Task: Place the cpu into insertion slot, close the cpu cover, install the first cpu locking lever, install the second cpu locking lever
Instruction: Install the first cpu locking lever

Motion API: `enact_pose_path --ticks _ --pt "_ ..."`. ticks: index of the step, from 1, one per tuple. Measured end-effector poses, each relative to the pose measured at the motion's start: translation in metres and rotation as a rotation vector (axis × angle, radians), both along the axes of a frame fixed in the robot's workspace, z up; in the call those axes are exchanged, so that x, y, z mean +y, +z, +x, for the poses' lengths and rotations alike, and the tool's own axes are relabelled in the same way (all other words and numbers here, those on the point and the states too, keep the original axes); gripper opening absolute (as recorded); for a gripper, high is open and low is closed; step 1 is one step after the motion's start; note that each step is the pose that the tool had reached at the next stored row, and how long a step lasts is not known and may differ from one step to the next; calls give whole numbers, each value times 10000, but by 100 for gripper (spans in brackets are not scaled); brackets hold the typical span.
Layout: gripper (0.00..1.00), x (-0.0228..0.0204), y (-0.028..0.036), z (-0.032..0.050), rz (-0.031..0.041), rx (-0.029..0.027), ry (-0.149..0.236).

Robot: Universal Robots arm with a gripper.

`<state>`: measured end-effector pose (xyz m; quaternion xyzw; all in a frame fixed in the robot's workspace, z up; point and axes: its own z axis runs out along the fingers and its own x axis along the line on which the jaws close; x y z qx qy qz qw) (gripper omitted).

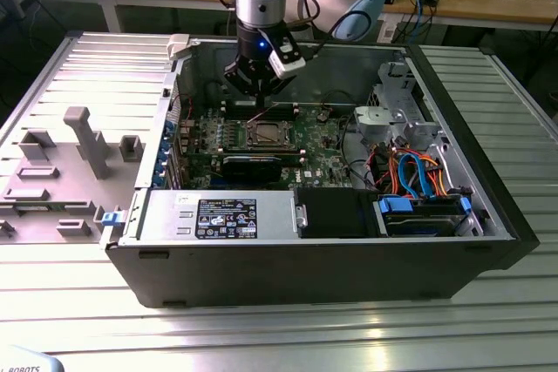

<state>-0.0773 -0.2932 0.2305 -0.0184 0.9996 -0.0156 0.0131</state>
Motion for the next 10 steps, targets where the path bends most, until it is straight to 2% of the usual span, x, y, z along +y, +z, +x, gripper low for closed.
enact_pose_path --ticks 8,10 --pt "11 31 -20 27 2 -2 4" --pt "11 33 -35 54 -8 0 0"
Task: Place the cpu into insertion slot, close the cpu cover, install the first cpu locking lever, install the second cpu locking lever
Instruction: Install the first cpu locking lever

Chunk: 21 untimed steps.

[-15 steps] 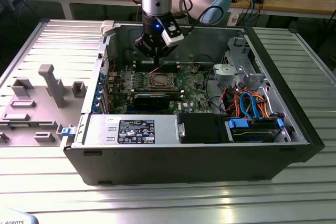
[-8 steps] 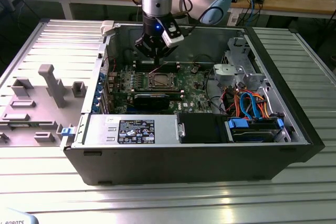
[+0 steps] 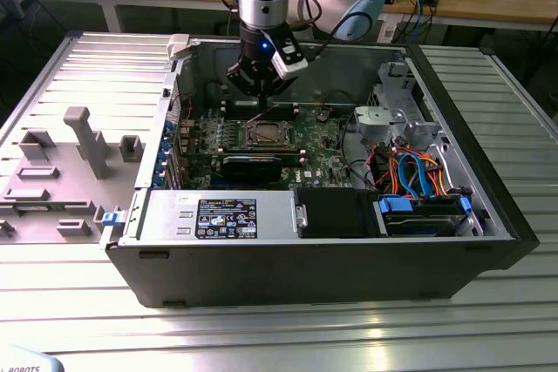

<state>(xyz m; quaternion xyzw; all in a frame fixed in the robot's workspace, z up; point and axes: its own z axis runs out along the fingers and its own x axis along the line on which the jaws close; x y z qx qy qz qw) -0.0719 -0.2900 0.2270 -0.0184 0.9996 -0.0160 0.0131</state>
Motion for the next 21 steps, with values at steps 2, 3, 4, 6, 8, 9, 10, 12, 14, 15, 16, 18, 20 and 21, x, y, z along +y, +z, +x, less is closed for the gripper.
enact_pose_path --ticks 2,3,4,6,8,9,10,12,14,15,16,18,20,21 --pt "11 2 -9 19 -2 -1 0" --pt "11 2 -12 24 -3 0 0" --pt "11 3 -15 27 -4 0 -1" --pt "11 3 -27 38 -7 0 -4" --pt "11 5 -41 59 -8 1 -9" --pt "11 5 -46 68 -8 0 -11" --pt "11 6 -49 75 -8 0 -12" --pt "11 7 -59 91 -7 -1 -13" --pt "11 8 -69 109 -8 -1 -15" --pt "11 8 -71 116 -12 0 -15" --pt "11 8 -76 130 -13 0 -15" --pt "11 9 -85 143 -12 -1 -15" --pt "11 16 -99 161 -12 -1 -15" --pt "11 18 -103 166 -11 -2 -15"
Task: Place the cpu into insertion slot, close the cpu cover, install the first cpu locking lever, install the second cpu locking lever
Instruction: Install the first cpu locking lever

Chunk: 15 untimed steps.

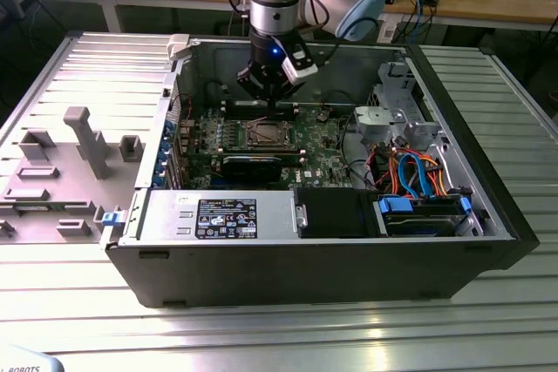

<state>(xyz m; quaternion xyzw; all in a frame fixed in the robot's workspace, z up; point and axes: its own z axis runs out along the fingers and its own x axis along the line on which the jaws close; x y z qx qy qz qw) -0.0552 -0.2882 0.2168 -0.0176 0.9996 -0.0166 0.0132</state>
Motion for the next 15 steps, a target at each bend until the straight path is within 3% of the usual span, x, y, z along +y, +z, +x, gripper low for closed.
enact_pose_path --ticks 15 --pt "11 5 -90 100 -2 2 0"
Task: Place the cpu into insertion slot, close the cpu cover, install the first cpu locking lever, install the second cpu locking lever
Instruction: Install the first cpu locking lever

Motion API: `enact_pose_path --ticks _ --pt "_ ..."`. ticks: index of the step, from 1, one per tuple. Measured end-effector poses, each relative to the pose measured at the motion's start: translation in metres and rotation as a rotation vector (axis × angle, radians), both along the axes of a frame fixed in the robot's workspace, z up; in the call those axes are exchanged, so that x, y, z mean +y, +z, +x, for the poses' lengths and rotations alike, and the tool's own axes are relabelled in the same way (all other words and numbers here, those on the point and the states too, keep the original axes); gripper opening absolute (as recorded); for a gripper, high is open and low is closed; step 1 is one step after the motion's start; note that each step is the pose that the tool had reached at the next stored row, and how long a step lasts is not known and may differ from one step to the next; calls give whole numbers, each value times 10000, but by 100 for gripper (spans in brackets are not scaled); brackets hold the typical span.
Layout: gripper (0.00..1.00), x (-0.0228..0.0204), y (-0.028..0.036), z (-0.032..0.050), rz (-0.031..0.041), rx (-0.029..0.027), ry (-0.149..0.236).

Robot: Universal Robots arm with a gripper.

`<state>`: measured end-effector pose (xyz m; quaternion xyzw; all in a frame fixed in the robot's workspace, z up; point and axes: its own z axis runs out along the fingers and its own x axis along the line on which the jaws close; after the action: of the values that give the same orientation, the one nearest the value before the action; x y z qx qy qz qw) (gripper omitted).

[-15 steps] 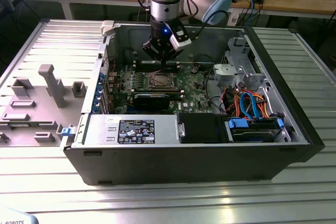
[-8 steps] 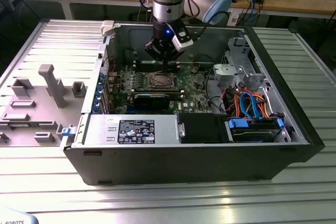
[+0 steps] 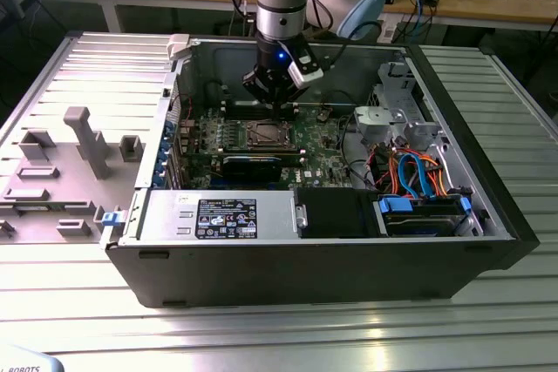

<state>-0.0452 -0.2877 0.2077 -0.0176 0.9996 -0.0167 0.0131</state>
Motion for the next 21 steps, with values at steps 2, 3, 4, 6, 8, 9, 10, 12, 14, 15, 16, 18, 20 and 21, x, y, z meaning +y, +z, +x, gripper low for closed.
enact_pose_path --ticks 2,3,4,6,8,9,10,12,14,15,16,18,20,21 --pt "11 0 -15 4 0 0 -1" --pt "11 0 -19 4 0 0 -2" --pt "11 0 -20 5 -6 2 -3" --pt "11 0 -26 6 -17 -1 -3" --pt "11 -1 -31 6 -27 2 -3" --pt "11 -1 -31 6 -28 2 -4" --pt "11 0 -31 7 -28 2 -3" --pt "11 0 -32 7 -27 0 -3" --pt "11 1 -25 8 -21 -3 -3" --pt "11 0 -15 7 -25 -1 -4" --pt "11 0 -14 8 -25 -2 -3" --pt "11 0 -14 8 -49 -2 -2" --pt "11 0 -15 10 -118 2 -4" --pt "11 0 -17 12 -138 6 -6"
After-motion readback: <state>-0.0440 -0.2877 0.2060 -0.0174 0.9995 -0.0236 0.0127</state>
